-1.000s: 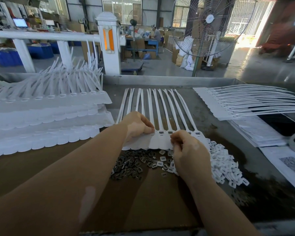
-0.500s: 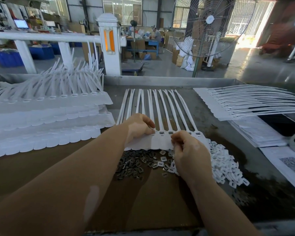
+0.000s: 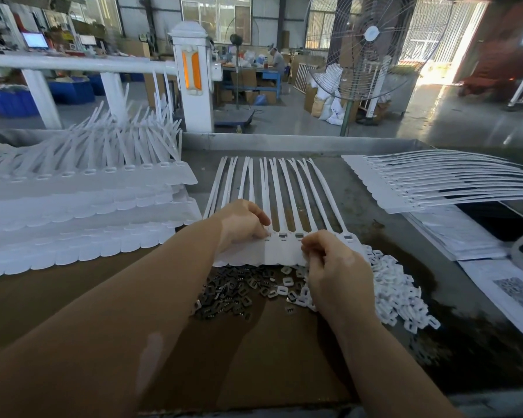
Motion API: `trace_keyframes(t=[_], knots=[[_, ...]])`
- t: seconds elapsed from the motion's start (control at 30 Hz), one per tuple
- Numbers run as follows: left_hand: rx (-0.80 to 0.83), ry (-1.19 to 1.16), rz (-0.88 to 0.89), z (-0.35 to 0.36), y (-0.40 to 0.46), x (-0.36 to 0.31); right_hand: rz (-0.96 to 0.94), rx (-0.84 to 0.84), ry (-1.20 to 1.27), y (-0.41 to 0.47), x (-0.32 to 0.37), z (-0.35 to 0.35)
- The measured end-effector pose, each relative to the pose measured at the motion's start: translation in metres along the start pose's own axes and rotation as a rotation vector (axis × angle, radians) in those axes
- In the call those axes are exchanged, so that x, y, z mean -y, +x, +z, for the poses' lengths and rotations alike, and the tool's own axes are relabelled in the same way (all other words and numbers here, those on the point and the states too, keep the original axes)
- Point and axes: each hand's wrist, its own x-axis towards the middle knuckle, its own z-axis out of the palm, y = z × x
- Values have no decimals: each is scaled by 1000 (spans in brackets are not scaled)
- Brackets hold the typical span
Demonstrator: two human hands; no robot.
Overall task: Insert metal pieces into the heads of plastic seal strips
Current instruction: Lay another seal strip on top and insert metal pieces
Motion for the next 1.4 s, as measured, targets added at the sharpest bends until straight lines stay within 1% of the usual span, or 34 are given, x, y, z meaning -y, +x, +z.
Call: trace_keyframes(t=[0.1,0.3,0.43,0.53,0.7,0.9,0.97,1.07,1.13,1.23,1.4], knots=[[-17,22,48,1,-4,3,-8,-10,-5,1,0,1],[-141,272,365,12,-25,8,7,-7,-16,1,-3,3],[-93,474,515,17,-41,6,-4,-10,-25,1,-2,3],[-104,603,574,20,-48,9,-22,13,-50,1,-1,3],[-176,706,605,23,-55,14,-20,73,-79,0,-2,3],[-160,852,676,31,-61,20,-5,80,-66,1,-3,3],[-152,816,685,32,-61,20,3,80,-57,1,-2,3],[-150,602,632,32,-61,22,10,80,-59,1,-2,3],[-174,524,589,31,-59,24,12,77,-59,1,-2,3],[-193,517,571,30,-59,25,19,82,-55,2,-3,3],[-146,608,622,31,-60,25,19,74,-52,1,-3,4]])
